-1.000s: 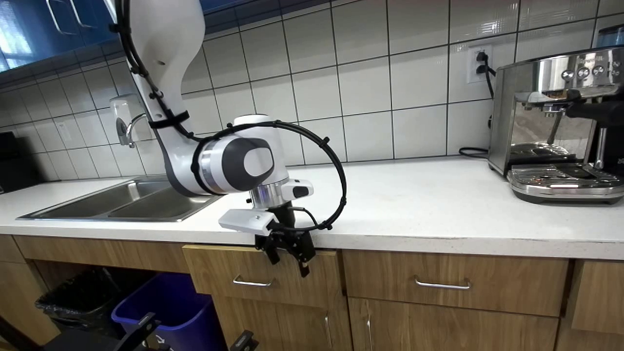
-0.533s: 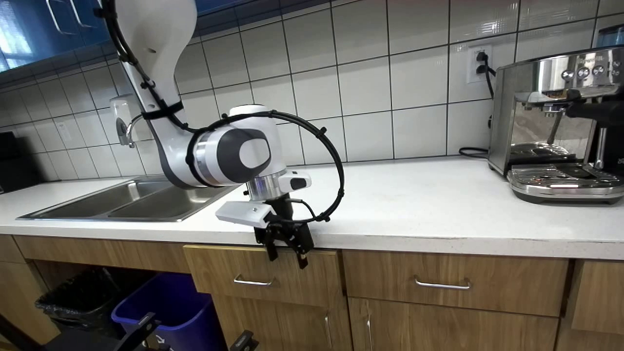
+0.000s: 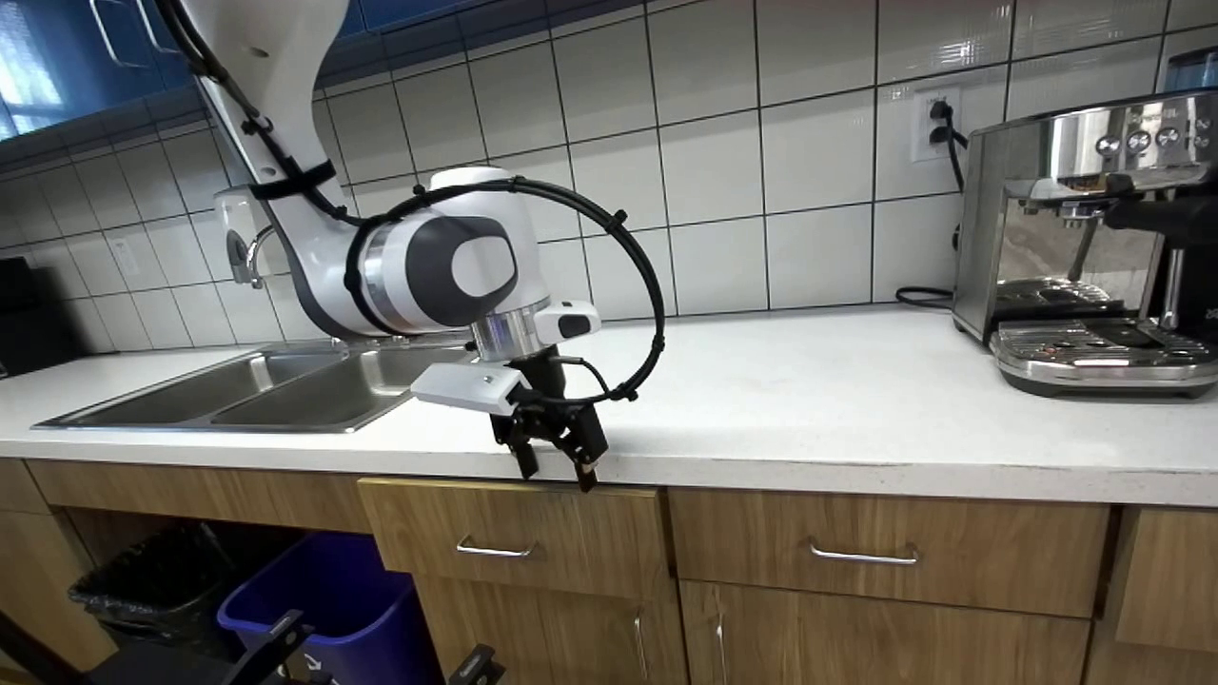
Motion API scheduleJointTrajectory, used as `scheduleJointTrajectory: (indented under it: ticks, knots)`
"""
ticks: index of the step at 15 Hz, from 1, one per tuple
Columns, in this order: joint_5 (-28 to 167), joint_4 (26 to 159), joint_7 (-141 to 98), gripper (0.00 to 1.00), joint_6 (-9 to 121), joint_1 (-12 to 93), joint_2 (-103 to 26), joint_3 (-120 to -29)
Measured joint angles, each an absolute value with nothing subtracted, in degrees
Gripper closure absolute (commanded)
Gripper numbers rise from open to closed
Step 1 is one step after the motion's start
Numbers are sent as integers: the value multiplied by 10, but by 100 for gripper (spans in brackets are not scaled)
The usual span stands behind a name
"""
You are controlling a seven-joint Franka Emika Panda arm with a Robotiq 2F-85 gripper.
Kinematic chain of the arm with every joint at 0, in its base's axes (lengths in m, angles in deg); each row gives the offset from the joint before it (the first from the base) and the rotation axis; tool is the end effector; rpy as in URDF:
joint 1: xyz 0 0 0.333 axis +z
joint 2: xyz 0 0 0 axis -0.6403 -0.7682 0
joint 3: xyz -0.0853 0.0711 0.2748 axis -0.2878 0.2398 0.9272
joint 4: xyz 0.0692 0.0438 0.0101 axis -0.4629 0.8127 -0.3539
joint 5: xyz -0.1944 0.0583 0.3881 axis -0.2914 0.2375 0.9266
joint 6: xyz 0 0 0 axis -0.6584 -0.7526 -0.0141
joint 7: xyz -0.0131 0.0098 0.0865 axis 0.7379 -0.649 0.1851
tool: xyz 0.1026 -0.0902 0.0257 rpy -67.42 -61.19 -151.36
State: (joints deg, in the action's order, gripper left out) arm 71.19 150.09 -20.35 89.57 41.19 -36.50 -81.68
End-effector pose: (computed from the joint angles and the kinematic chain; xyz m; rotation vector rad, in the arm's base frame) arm 0.4404 -0.0815 0.0767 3.0639 -0.3641 0.1065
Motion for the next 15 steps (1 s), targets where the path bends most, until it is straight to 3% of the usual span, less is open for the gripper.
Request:
scheduleJointTrajectory:
  ticks: [15]
  knots:
    - [796, 1511, -259, 0, 868, 382, -254, -754]
